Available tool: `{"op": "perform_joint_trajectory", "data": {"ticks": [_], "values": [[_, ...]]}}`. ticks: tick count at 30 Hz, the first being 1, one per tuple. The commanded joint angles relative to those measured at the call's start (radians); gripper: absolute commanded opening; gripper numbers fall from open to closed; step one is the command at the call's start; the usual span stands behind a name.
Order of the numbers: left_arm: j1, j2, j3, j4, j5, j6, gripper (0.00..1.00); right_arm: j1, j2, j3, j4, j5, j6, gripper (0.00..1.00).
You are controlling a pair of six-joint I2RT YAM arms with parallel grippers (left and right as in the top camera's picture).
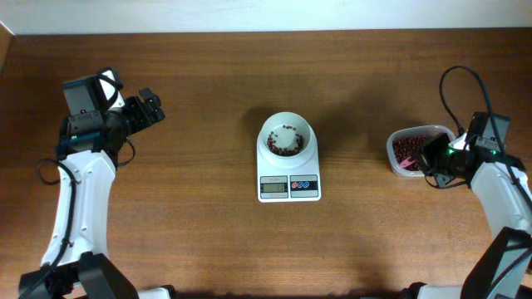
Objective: Scoop item into bowl and weigh 50g on scale
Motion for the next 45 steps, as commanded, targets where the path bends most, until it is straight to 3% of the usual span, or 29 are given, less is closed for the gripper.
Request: {"op": "perform_joint_trajectory", "data": {"ticks": [1, 6, 9, 18, 21, 23, 25, 27, 34, 36, 45], "values": [[0.003, 0.003, 0.014, 0.002, -0.008, -0.01, 0.99, -0.001, -0.017, -0.009, 0.0, -0.005, -0.005, 0.04], [0.003, 0.003, 0.014, 0.002, -0.008, -0.01, 0.99, -0.001, -0.018, -0.008, -0.064, -0.011, -0.005, 0.07], [0.003, 0.003, 0.014, 0.002, -0.008, -0.01, 0.99, -0.001, -0.019, 0.029, -0.117, -0.058, -0.096, 0.07], [0.003, 0.003, 0.014, 0.002, -0.008, -0.01, 0.99, -0.001, -0.019, 0.314, -0.532, -0.042, -0.314, 0.04], [0.003, 0.003, 0.014, 0.002, -0.008, -0.01, 0.99, -0.001, -0.019, 0.414, -0.71, 0.072, -0.42, 0.04], [0.003, 0.003, 0.014, 0.002, -0.008, -0.01, 0.99, -0.001, -0.019, 0.513, -0.822, 0.14, -0.542, 0.04], [0.003, 0.003, 0.014, 0.002, -0.008, -0.01, 0.99, -0.001, -0.019, 0.632, -0.904, 0.142, -0.767, 0.04], [0.003, 0.003, 0.014, 0.002, -0.008, -0.01, 0.99, -0.001, -0.018, 0.724, -0.913, 0.165, -0.816, 0.04], [0.004, 0.003, 0.014, 0.002, -0.008, -0.01, 0.99, 0.014, 0.063, 0.755, -1.078, 0.394, -1.244, 0.04], [0.003, 0.003, 0.014, 0.002, -0.008, -0.01, 0.99, 0.056, 0.122, 0.755, -1.109, 0.548, -1.255, 0.04], [0.003, 0.003, 0.014, 0.002, -0.008, -0.01, 0.99, 0.272, 0.354, 0.755, -1.028, 0.86, -1.262, 0.04]]}}
